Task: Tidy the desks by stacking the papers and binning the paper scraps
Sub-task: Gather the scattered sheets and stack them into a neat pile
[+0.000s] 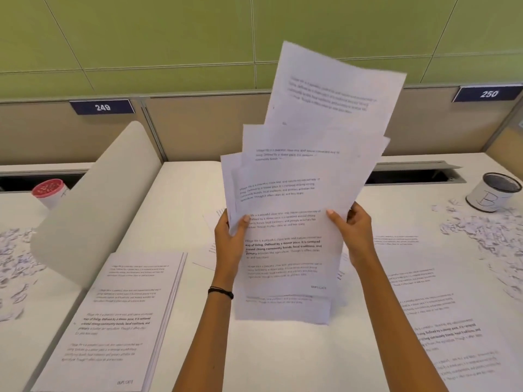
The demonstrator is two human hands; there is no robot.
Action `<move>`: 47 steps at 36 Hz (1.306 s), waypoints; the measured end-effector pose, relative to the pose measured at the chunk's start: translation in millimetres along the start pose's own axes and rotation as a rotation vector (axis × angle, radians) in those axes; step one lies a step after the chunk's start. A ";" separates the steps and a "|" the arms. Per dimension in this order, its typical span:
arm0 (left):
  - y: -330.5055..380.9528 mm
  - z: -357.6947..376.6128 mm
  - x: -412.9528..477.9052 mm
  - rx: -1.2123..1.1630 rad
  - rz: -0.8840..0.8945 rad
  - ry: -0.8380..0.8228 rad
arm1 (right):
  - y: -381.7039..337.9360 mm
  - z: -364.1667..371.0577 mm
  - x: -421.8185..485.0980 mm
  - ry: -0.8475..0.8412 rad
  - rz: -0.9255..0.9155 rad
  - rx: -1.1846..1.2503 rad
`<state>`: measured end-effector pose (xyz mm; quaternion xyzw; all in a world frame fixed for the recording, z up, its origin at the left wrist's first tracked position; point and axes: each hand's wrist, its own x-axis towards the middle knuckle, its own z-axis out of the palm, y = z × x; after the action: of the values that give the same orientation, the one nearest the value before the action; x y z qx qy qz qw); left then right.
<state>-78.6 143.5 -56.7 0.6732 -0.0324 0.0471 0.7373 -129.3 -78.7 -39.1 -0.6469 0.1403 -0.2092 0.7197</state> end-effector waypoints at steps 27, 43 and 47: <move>2.1 18.0 -0.1 0.079 0.125 0.056 | -21.4 5.4 -2.3 -0.067 -0.126 -0.206; 11.8 37.4 -8.8 0.059 0.093 -0.060 | -18.8 10.1 -3.5 0.013 -0.129 -0.195; 19.1 34.9 -5.8 0.058 0.128 -0.049 | -26.8 9.9 -3.1 0.013 -0.159 -0.155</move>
<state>-86.1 110.3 -35.3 0.6917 -0.0921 0.0784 0.7119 -130.6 -70.7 -11.6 -0.7084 0.1090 -0.2583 0.6478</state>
